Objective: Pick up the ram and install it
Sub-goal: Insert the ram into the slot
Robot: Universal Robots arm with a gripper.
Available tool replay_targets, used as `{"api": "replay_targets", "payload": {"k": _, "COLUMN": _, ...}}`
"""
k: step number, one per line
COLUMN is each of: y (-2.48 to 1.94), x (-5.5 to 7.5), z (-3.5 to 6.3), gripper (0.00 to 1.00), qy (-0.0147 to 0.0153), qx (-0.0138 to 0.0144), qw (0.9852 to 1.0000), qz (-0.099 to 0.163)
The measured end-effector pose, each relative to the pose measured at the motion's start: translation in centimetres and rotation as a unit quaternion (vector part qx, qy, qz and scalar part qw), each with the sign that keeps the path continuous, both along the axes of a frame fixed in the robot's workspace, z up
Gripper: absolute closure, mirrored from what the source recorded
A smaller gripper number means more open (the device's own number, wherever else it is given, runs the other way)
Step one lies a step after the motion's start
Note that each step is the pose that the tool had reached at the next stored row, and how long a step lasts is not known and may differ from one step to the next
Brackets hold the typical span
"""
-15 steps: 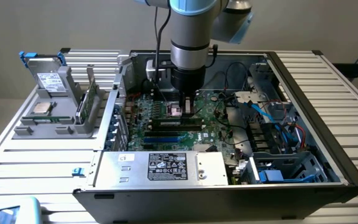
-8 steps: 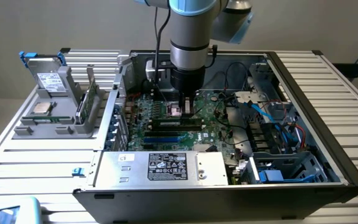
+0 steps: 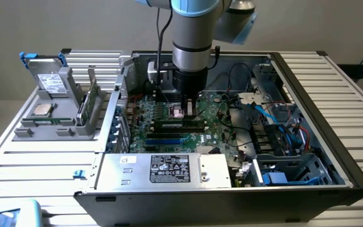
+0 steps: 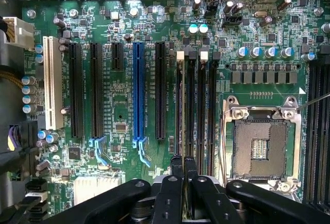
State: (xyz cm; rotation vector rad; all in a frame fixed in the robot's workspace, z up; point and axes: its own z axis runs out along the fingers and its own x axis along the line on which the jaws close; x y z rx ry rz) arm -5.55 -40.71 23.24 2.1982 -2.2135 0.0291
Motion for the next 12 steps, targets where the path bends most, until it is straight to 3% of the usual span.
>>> {"api": "replay_targets", "payload": {"k": 12, "y": -0.15, "x": 0.01, "z": -0.03, "gripper": 0.87, "qy": -0.0004, "qx": 0.0, "qw": 1.0, "qz": 0.0}}
